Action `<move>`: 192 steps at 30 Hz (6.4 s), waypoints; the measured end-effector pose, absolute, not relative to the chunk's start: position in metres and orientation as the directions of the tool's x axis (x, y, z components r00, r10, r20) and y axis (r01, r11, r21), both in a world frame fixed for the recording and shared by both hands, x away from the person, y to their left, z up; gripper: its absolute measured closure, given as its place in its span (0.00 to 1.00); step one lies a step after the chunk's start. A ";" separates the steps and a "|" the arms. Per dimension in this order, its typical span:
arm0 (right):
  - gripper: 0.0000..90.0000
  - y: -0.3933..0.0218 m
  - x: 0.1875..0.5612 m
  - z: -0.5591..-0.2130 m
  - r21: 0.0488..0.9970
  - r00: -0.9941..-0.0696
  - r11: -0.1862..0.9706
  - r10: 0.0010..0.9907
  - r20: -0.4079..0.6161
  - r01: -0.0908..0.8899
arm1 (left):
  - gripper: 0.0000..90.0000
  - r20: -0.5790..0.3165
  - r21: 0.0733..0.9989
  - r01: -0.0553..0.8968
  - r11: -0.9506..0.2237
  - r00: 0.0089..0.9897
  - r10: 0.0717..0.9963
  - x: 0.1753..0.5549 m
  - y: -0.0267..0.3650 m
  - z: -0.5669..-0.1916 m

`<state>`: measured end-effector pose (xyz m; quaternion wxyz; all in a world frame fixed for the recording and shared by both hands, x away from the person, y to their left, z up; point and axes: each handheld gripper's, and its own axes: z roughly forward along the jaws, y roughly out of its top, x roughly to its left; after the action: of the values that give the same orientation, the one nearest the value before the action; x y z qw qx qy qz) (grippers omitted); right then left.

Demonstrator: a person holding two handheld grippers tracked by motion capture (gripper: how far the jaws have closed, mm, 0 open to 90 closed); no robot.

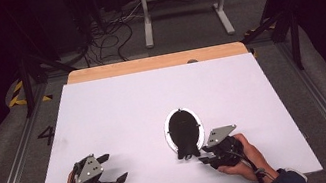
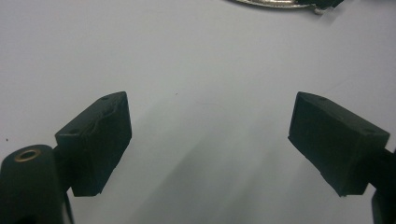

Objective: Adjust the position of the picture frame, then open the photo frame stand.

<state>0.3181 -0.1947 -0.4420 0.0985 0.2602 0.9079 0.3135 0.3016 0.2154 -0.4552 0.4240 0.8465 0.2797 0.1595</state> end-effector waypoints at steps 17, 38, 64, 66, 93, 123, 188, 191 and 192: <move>0.76 -0.191 0.322 -0.447 0.633 -0.850 0.661 0.526 -0.010 0.402 | 0.15 0.026 0.805 0.344 -0.483 0.793 0.609 0.304 0.214 -0.457; 0.80 -0.191 0.323 -0.447 0.633 -0.848 0.652 0.530 0.012 0.416 | 0.16 0.019 0.794 0.363 -0.488 0.787 0.616 0.307 0.214 -0.460; 0.84 -0.200 0.321 -0.449 0.701 -0.836 0.566 0.543 0.080 0.435 | 0.16 -0.013 0.790 0.375 -0.485 0.801 0.598 0.312 0.201 -0.460; 0.82 -0.200 0.323 -0.450 0.705 -0.834 0.552 0.543 0.102 0.446 | 0.16 -0.012 0.788 0.377 -0.487 0.800 0.600 0.312 0.200 -0.460; 0.65 -0.208 0.355 -0.460 0.601 -0.579 0.155 0.532 0.618 0.784 | 0.18 0.013 0.776 0.374 -0.508 0.796 0.605 0.326 0.193 -0.459; 0.72 -0.207 0.386 -0.474 0.536 -0.481 0.015 0.461 0.746 0.844 | 0.21 -0.158 0.775 0.410 -0.482 0.863 0.480 0.412 0.118 -0.457; 0.87 -0.210 0.366 -0.444 0.751 -0.739 0.161 0.393 0.547 0.641 | 0.69 -0.040 0.892 0.207 -0.403 0.922 0.385 0.396 0.083 -0.430; 0.87 -0.209 0.365 -0.441 0.757 -0.743 0.153 0.386 0.547 0.636 | 0.74 -0.001 0.899 0.178 -0.400 0.914 0.405 0.396 0.085 -0.426; 0.87 -0.209 0.365 -0.441 0.761 -0.748 0.155 0.385 0.541 0.630 | 0.75 0.008 0.901 0.172 -0.397 0.911 0.413 0.396 0.086 -0.426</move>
<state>0.3648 -0.2085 -0.4407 -0.1104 0.3373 0.7517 0.5558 0.3958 0.0856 -0.4258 0.5197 0.8278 0.1766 0.1158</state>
